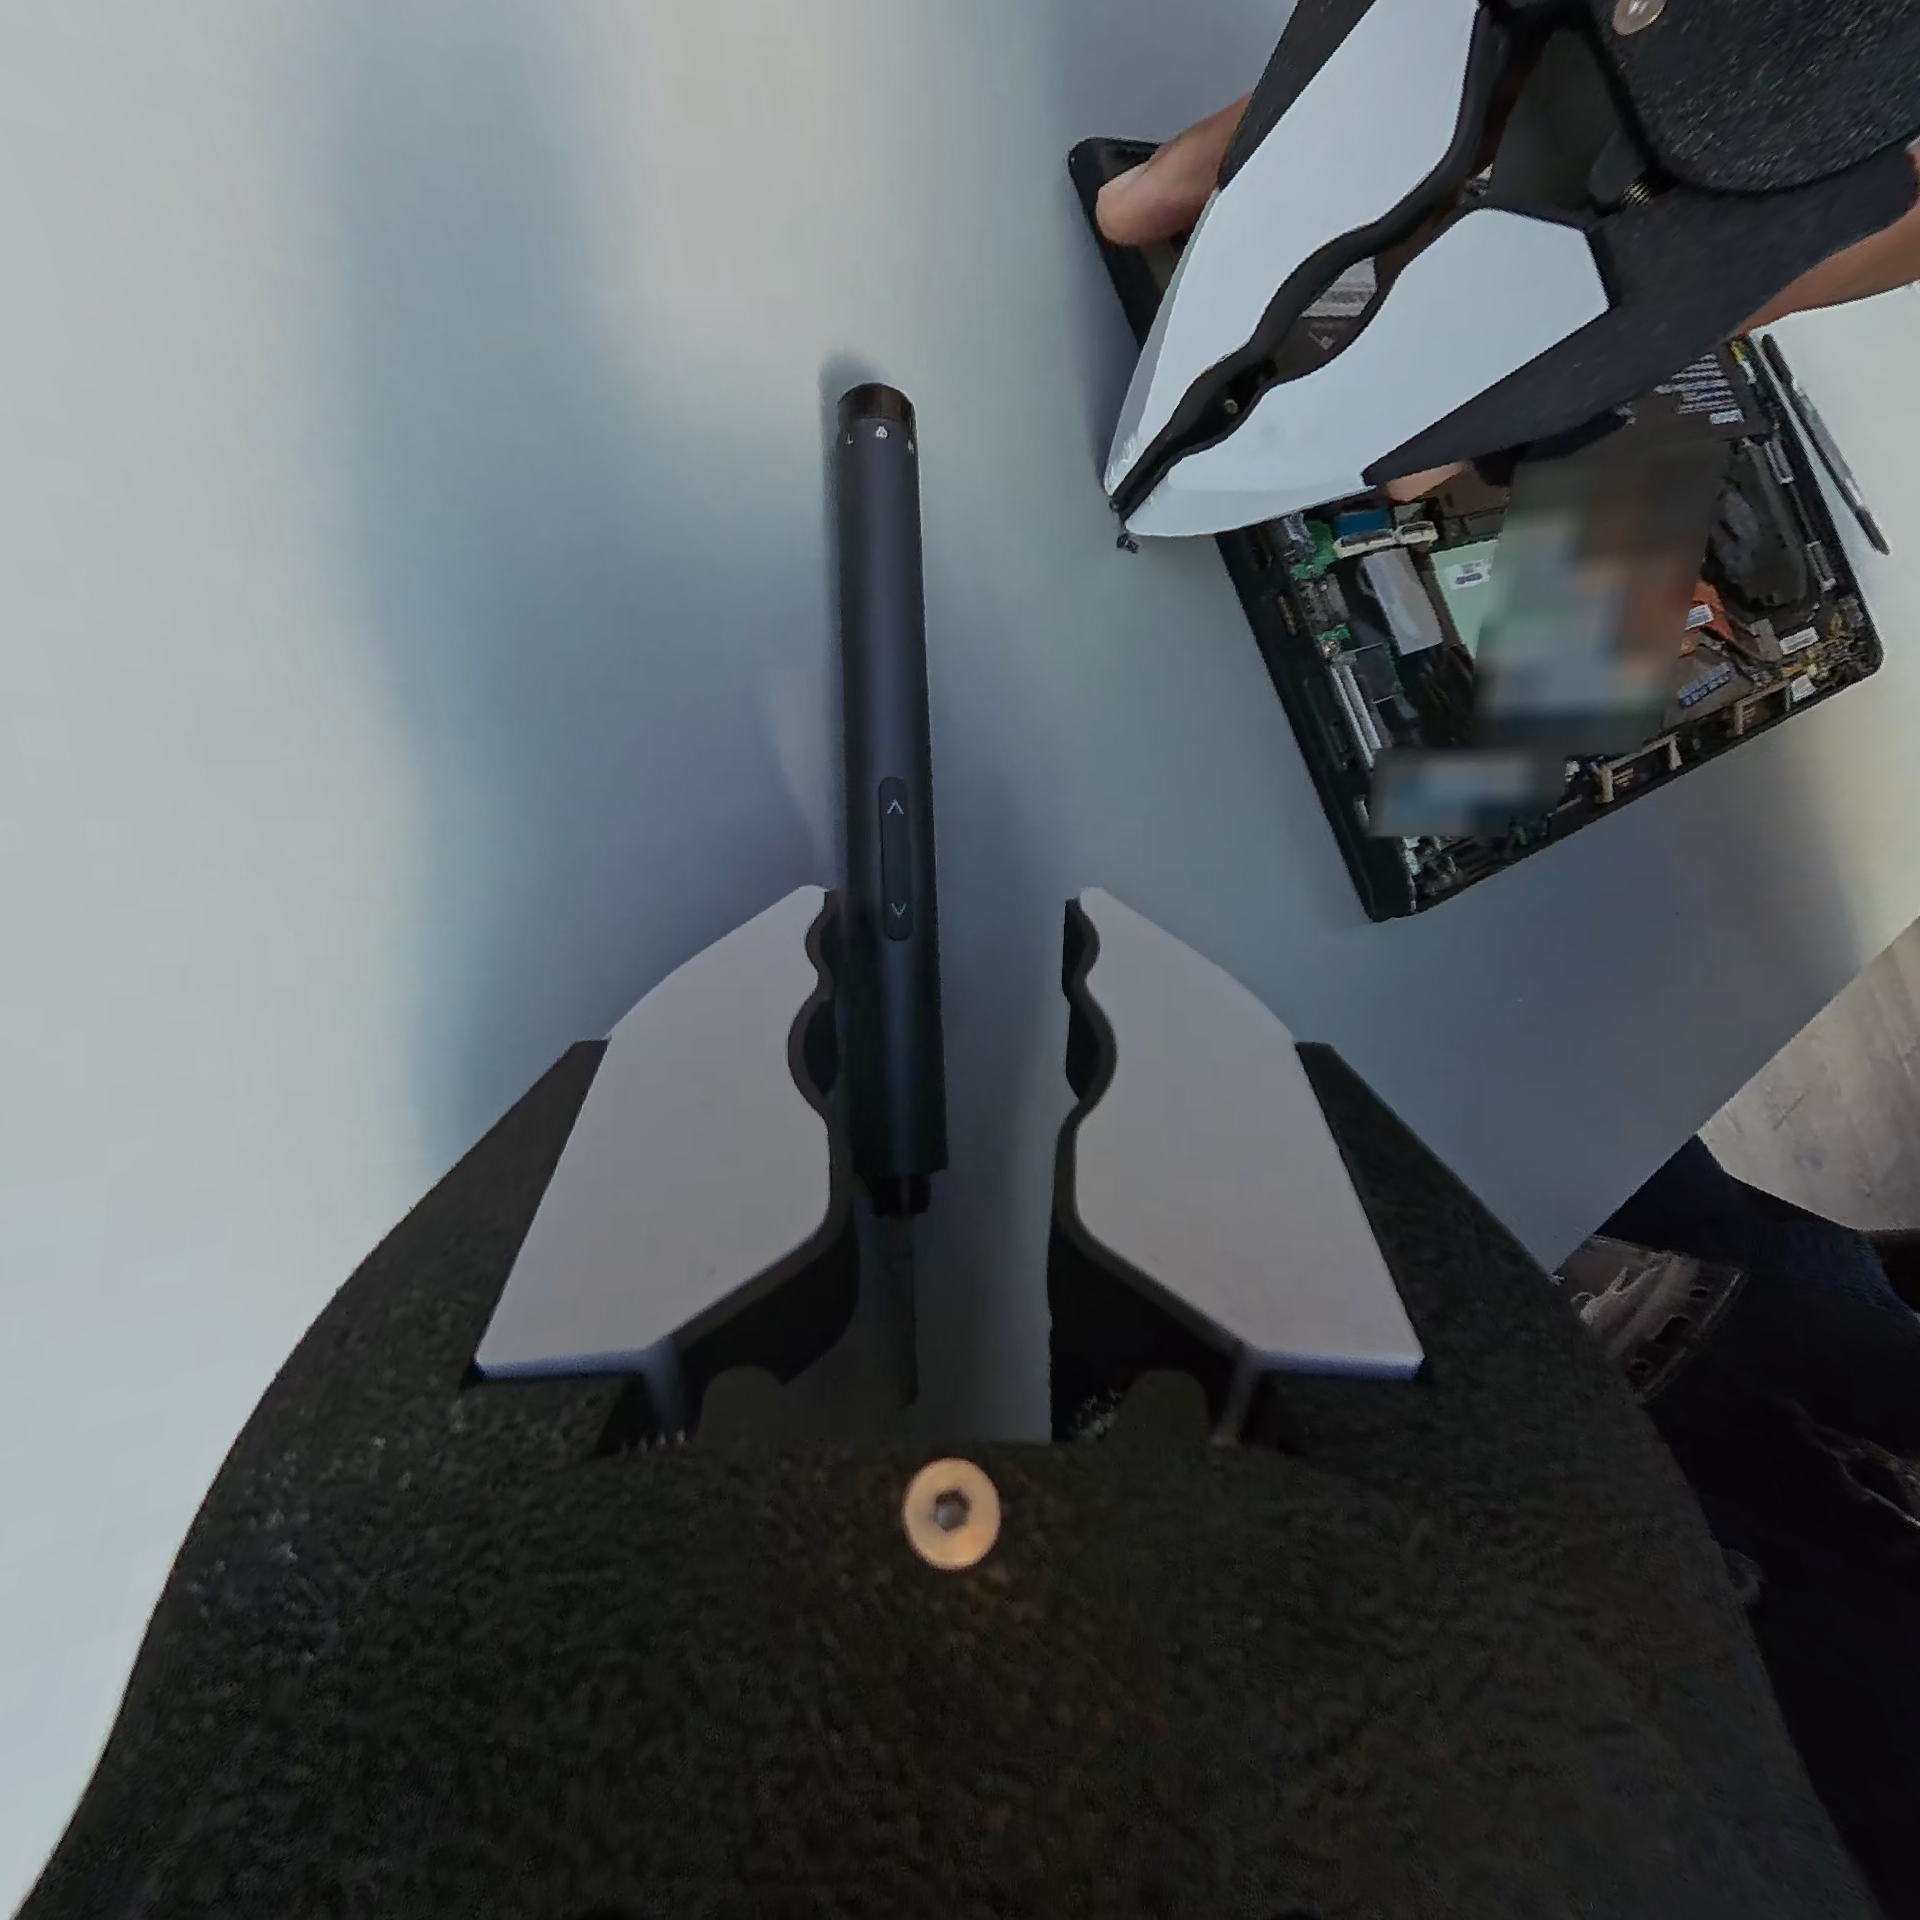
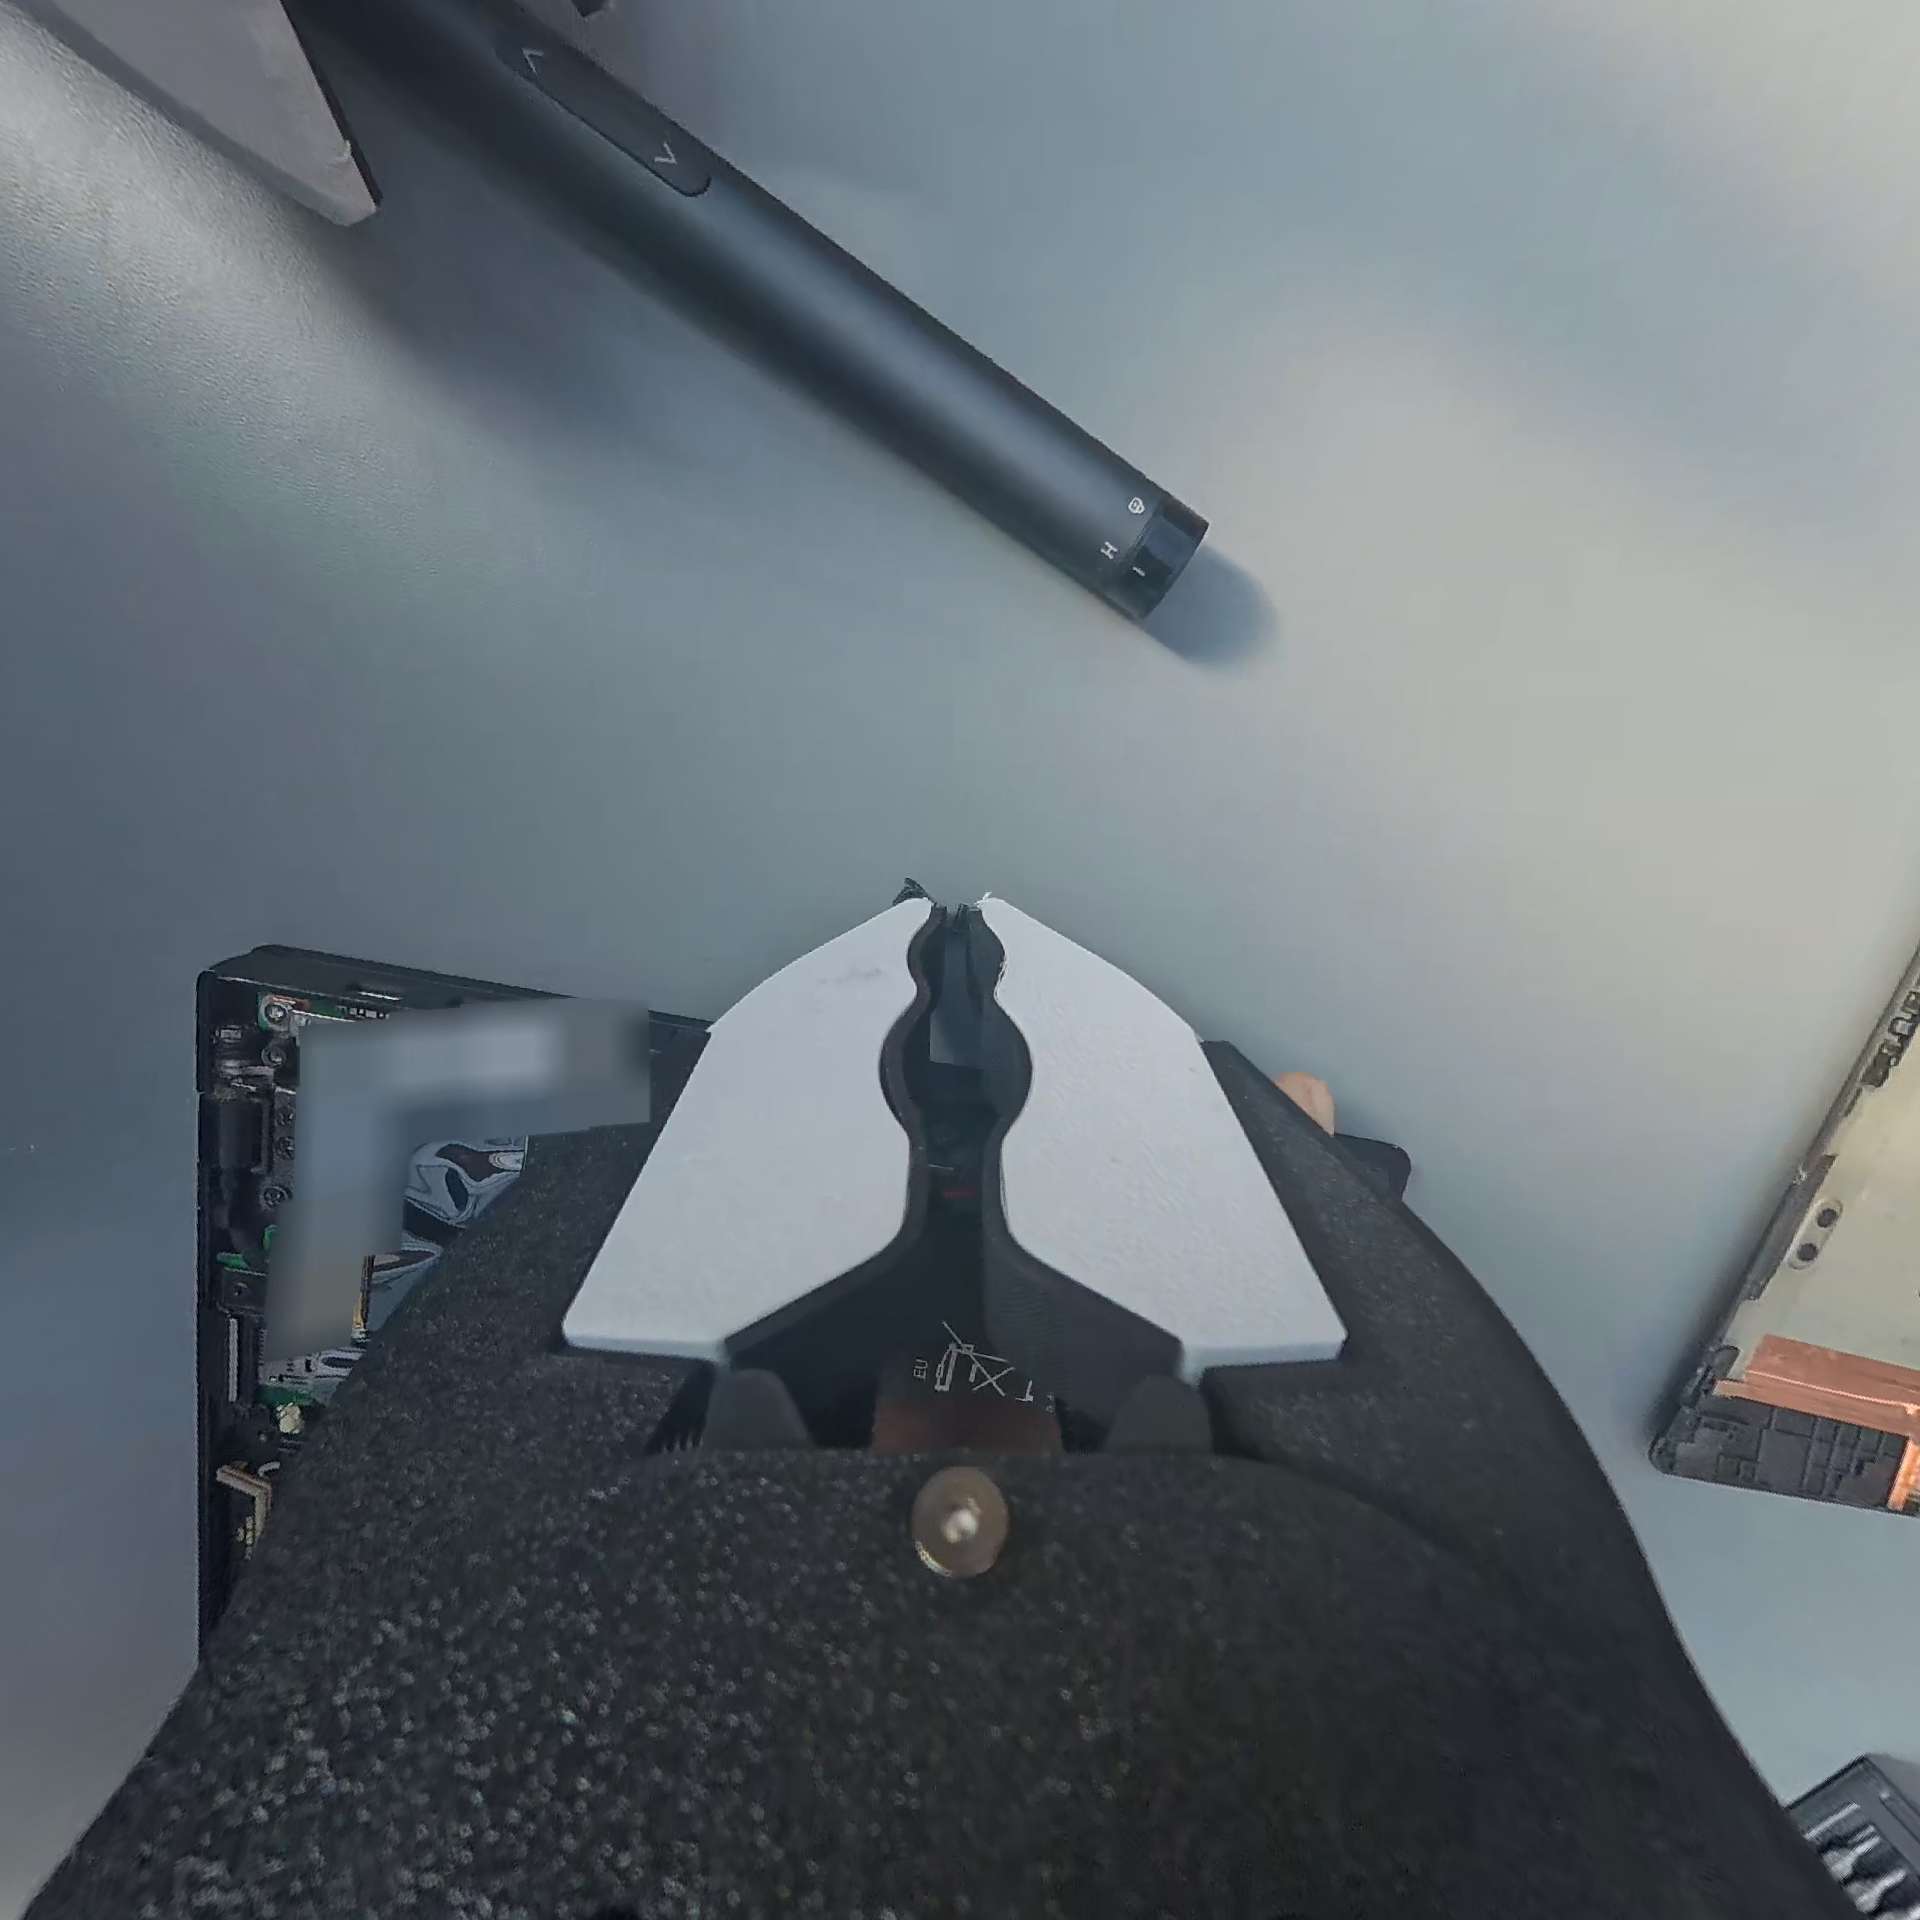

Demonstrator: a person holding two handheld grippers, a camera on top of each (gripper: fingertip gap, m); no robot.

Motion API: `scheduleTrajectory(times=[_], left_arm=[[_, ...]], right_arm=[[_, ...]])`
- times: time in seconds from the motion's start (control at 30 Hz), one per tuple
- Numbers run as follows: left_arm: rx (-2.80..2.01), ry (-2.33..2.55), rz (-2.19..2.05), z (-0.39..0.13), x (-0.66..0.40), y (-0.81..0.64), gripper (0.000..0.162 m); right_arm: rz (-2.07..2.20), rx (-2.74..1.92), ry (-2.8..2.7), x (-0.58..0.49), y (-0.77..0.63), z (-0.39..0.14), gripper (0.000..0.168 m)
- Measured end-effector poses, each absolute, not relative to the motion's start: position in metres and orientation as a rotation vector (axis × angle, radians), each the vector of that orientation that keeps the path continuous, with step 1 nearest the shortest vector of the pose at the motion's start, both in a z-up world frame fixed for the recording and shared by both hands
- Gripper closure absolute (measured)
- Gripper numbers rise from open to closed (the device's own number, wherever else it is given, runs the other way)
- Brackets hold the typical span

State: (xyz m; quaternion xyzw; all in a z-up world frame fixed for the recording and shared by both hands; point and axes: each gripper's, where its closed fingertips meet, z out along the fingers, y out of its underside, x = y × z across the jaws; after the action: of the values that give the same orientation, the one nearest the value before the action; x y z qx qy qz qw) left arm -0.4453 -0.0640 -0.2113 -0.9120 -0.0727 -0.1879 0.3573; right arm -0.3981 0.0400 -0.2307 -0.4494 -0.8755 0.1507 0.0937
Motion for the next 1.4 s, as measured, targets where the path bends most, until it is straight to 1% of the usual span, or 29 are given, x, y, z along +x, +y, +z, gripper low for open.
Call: scheduleTrajectory(times=[0.23,0.33,0.43,0.57,0.63,0.7,0.77,0.87,0.93,1.0,1.17,1.4], left_arm=[[-2.340,-0.196,-0.464,-0.208,-0.454,-0.066,0.123],[-2.330,-0.191,-0.451,-0.205,-0.455,-0.065,0.124],[-2.287,-0.170,-0.455,-0.195,-0.451,-0.060,0.129],[-2.189,-0.089,-0.474,-0.172,-0.433,-0.048,0.134],[-2.159,-0.047,-0.504,-0.163,-0.417,-0.041,0.136],[-2.138,-0.019,-0.609,-0.156,-0.396,-0.034,0.139],[-2.087,-0.043,-0.844,-0.144,-0.370,-0.029,0.140],[-1.944,-0.091,-1.201,-0.120,-0.339,-0.020,0.146],[-1.874,-0.082,-1.335,-0.108,-0.324,-0.016,0.145],[-1.878,-0.013,-1.322,-0.107,-0.310,-0.012,0.145],[-1.993,0.094,-1.139,-0.120,-0.292,-0.004,0.145],[-2.135,0.092,-0.781,-0.146,-0.314,0.013,0.149]], right_arm=[[0.390,-1.269,-2.568,-0.397,0.043,-0.230,0.166],[0.434,-1.246,-2.511,-0.396,0.040,-0.220,0.166],[0.581,-1.294,-2.394,-0.395,0.036,-0.202,0.166],[0.913,-1.388,-2.168,-0.385,0.024,-0.166,0.166],[1.053,-1.357,-2.055,-0.377,0.015,-0.145,0.166],[1.116,-1.302,-1.955,-0.366,0.009,-0.126,0.166],[1.140,-1.243,-1.896,-0.353,0.000,-0.113,0.166],[1.127,-1.170,-1.836,-0.333,-0.009,-0.100,0.166],[1.136,-1.198,-1.805,-0.318,-0.009,-0.098,0.166],[1.154,-1.221,-1.763,-0.303,-0.006,-0.096,0.166],[1.159,-1.303,-1.667,-0.264,0.013,-0.094,0.167],[1.026,-1.379,-1.578,-0.217,0.060,-0.099,0.168]])
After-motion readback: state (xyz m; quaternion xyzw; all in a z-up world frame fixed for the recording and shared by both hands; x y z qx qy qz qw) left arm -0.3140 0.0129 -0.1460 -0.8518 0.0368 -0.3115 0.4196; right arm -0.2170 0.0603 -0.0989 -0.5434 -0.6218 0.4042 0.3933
